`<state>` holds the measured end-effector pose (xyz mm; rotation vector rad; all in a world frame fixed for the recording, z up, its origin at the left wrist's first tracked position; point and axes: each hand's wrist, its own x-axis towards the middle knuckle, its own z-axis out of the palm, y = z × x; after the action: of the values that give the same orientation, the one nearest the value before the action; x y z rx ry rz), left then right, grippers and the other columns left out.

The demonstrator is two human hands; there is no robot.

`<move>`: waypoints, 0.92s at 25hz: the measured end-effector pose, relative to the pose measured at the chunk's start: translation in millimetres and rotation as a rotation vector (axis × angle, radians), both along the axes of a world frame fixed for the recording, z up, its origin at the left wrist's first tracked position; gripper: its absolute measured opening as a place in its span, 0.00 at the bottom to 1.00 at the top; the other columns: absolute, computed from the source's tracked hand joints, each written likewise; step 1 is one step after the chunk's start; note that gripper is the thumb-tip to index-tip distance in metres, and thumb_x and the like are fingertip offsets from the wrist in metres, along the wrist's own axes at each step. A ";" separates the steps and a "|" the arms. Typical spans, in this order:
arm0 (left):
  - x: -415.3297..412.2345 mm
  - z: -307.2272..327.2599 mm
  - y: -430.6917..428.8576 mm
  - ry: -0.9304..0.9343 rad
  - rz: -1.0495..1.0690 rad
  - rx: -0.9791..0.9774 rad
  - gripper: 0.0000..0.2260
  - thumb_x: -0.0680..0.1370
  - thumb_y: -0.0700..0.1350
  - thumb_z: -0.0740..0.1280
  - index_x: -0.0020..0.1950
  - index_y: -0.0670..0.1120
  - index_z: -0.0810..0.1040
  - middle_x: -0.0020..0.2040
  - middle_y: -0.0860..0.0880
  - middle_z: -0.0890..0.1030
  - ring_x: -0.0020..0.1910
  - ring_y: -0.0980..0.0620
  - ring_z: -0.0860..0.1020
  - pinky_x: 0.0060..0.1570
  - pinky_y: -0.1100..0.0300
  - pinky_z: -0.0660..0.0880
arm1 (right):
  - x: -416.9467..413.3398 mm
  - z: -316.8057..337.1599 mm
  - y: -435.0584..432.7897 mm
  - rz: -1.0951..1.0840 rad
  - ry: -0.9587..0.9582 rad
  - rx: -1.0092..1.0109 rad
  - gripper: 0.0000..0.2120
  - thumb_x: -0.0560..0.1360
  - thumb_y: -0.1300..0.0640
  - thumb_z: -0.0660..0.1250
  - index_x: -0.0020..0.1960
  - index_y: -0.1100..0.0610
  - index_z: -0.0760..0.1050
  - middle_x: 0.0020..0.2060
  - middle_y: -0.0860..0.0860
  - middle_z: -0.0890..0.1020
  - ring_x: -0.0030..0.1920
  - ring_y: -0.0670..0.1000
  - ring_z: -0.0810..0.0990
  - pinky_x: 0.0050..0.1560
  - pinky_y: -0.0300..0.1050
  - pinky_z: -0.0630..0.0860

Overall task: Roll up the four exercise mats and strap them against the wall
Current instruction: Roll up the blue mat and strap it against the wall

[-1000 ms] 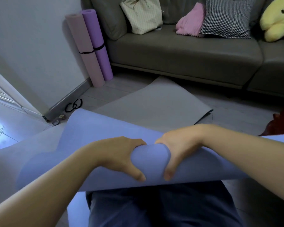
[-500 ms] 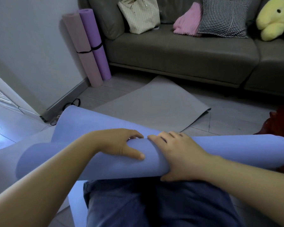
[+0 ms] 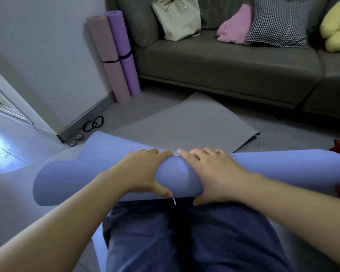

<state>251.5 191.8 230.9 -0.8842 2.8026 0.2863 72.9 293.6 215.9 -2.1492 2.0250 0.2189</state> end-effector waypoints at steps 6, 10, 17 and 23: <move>-13.1 17.5 -12.9 -0.055 0.001 0.203 0.35 0.64 0.66 0.72 0.67 0.62 0.65 0.59 0.58 0.75 0.57 0.53 0.74 0.57 0.54 0.71 | -6.5 15.7 -3.5 0.043 -0.023 -0.055 0.45 0.60 0.38 0.73 0.70 0.44 0.55 0.56 0.47 0.73 0.54 0.53 0.74 0.49 0.48 0.71; -5.8 26.3 -7.7 -0.266 0.010 0.372 0.32 0.63 0.70 0.69 0.64 0.65 0.66 0.57 0.63 0.75 0.55 0.57 0.75 0.57 0.56 0.72 | -2.7 33.6 0.1 0.090 -0.167 0.214 0.38 0.56 0.39 0.78 0.60 0.41 0.63 0.50 0.43 0.77 0.49 0.50 0.77 0.42 0.47 0.75; -3.2 24.2 -4.2 -0.268 0.027 0.559 0.20 0.69 0.67 0.67 0.59 0.64 0.72 0.55 0.63 0.76 0.55 0.57 0.76 0.57 0.59 0.71 | -5.4 25.7 -17.3 0.049 -0.440 0.610 0.34 0.61 0.49 0.81 0.61 0.40 0.68 0.54 0.37 0.77 0.52 0.41 0.76 0.49 0.36 0.74; 20.8 -3.0 39.0 -0.031 -0.120 -0.219 0.45 0.61 0.70 0.68 0.73 0.53 0.58 0.63 0.51 0.71 0.58 0.47 0.75 0.55 0.49 0.73 | -17.8 13.8 -45.2 -0.020 -0.622 0.777 0.37 0.52 0.46 0.79 0.60 0.43 0.73 0.54 0.44 0.82 0.55 0.48 0.81 0.58 0.52 0.78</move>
<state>272.3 230.8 227.9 -0.7504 2.8818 -0.0530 55.1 248.4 229.7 -1.4589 1.3036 0.2408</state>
